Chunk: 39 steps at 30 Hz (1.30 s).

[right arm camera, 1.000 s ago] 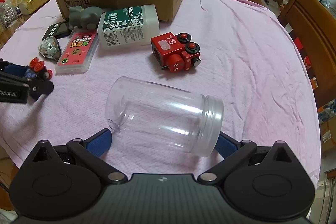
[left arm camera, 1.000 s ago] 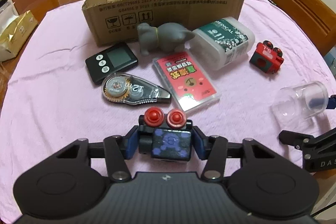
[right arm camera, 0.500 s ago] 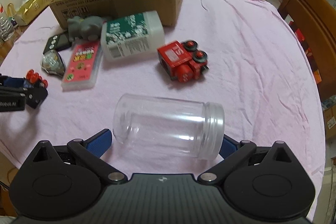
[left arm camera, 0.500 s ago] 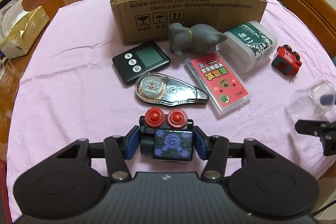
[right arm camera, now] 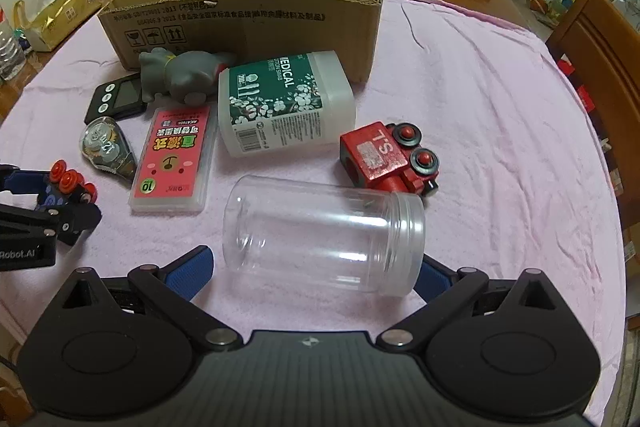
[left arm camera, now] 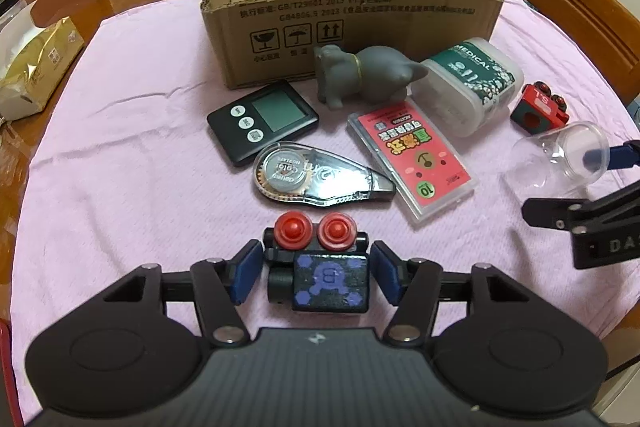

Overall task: Organize rigid objects
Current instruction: 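Carry the toy robot and clear jar into the box with both tools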

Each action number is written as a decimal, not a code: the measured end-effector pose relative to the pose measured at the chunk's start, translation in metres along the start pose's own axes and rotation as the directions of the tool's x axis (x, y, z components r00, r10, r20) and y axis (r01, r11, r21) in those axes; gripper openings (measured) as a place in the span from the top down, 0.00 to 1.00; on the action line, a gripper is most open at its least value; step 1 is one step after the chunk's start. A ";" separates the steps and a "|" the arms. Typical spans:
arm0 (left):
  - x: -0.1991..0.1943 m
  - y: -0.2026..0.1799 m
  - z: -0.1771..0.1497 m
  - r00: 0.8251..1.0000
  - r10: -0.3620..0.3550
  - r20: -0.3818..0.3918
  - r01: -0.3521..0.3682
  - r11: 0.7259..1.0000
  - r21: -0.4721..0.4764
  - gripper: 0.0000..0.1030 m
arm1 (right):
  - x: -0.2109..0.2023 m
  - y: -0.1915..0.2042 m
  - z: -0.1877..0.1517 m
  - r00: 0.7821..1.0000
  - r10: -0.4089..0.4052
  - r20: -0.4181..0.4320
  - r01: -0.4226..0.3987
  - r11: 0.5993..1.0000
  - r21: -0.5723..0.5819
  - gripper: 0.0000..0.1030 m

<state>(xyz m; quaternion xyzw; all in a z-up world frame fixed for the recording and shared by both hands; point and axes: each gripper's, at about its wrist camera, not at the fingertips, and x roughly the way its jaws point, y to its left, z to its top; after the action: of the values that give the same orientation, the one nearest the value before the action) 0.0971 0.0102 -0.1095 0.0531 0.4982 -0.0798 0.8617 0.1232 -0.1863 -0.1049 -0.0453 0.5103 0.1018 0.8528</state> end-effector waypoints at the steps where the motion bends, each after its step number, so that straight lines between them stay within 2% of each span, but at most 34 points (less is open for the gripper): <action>1: 0.000 0.000 0.001 1.000 -0.001 -0.002 0.001 1.000 -0.002 0.42 | 0.001 0.001 0.001 1.000 -0.008 -0.001 0.008 1.000 -0.004 0.00; 5: 0.001 0.000 0.002 1.000 -0.010 -0.003 0.010 1.000 -0.001 0.42 | 0.003 0.004 0.005 1.000 -0.030 0.005 0.030 0.999 0.010 0.00; 9: 0.002 0.002 0.003 1.000 -0.019 -0.006 0.019 1.000 0.003 0.45 | 0.007 0.006 0.010 0.998 -0.059 -0.007 0.059 0.998 0.010 0.08; 17: 0.003 0.005 0.009 0.999 -0.039 -0.026 0.039 0.999 0.013 0.47 | 0.006 0.004 0.014 0.999 -0.047 -0.023 0.047 0.999 0.003 0.09; 26: -0.019 0.005 0.024 0.997 -0.067 -0.031 0.069 0.993 0.091 0.47 | -0.012 0.000 0.027 1.000 -0.011 -0.020 0.010 0.998 -0.064 0.09; 33: -0.052 0.007 0.056 0.995 -0.097 0.000 0.096 0.982 0.161 0.47 | -0.035 -0.003 0.043 0.998 0.057 -0.012 -0.059 0.987 -0.152 0.09; 39: -0.073 0.007 0.100 0.990 -0.109 0.088 0.090 0.976 0.198 0.47 | -0.061 -0.005 0.065 0.994 0.109 0.024 -0.100 0.965 -0.241 0.09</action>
<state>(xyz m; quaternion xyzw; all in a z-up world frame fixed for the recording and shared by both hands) 0.1478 0.0064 0.0042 0.1075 0.4470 -0.1734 0.8710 0.1524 -0.1868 -0.0208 -0.1189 0.4803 0.2081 0.8437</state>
